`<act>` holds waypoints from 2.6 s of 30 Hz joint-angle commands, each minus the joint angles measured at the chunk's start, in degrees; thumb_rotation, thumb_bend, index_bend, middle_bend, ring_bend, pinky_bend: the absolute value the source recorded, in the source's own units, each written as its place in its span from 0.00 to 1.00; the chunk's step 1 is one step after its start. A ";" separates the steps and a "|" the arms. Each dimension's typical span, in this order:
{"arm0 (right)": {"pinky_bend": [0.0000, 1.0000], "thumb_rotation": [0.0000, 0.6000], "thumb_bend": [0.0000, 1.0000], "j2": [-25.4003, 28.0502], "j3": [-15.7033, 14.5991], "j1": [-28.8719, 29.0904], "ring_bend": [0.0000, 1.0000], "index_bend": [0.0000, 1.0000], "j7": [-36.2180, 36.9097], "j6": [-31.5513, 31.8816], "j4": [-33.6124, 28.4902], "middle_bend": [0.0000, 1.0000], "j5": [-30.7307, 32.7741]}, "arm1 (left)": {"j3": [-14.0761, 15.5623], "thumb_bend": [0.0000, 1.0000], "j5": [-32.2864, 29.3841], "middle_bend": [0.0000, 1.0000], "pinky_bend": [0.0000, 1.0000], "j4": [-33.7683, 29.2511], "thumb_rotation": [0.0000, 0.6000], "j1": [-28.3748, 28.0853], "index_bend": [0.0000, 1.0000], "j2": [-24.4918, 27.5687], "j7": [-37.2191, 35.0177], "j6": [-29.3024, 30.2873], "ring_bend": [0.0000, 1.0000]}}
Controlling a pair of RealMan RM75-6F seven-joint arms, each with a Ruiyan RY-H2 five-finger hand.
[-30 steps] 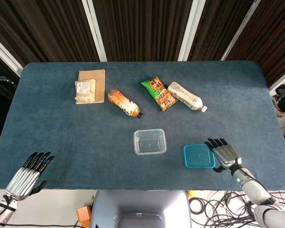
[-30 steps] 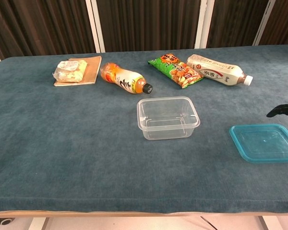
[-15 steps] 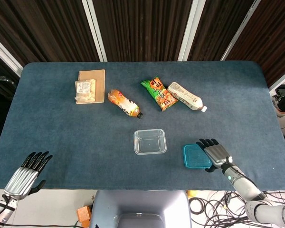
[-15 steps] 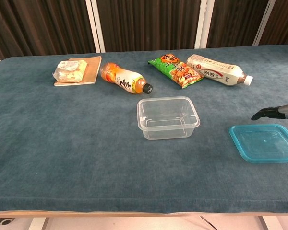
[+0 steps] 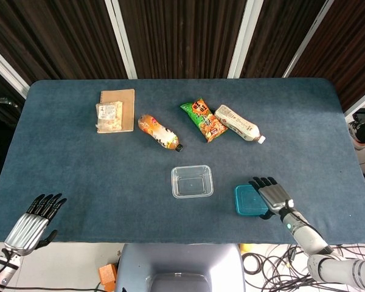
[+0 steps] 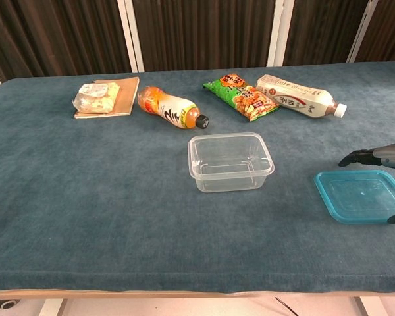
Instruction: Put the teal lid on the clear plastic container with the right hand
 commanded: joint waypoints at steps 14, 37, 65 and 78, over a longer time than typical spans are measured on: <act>0.00 1.00 0.10 -1.66 -0.70 1.34 0.00 0.05 -2.44 0.94 0.29 0.00 3.16 | -0.32 0.34 -0.03 0.03 0.04 0.18 1.00 0.49 0.00 0.57 -0.63 0.26 0.03; 0.00 1.00 0.10 -2.13 -0.88 0.46 0.01 0.65 -0.84 4.80 -0.16 0.22 -0.22 | -0.72 0.34 -0.16 0.03 0.04 0.89 1.00 1.08 0.00 0.77 -1.48 0.59 0.03; 0.03 1.00 0.10 3.98 11.58 5.65 0.16 0.69 9.11 2.93 -11.36 0.36 -2.00 | -1.32 0.35 -0.67 0.03 0.04 2.85 1.00 0.73 0.00 -0.46 -3.03 -0.51 0.03; 0.03 1.00 0.10 -9.63 11.90 20.13 0.16 0.67 -10.45 8.14 -10.27 0.36 20.76 | -1.65 0.34 -1.53 0.03 0.04 3.70 1.00 0.51 0.00 -0.51 -3.93 -1.24 0.03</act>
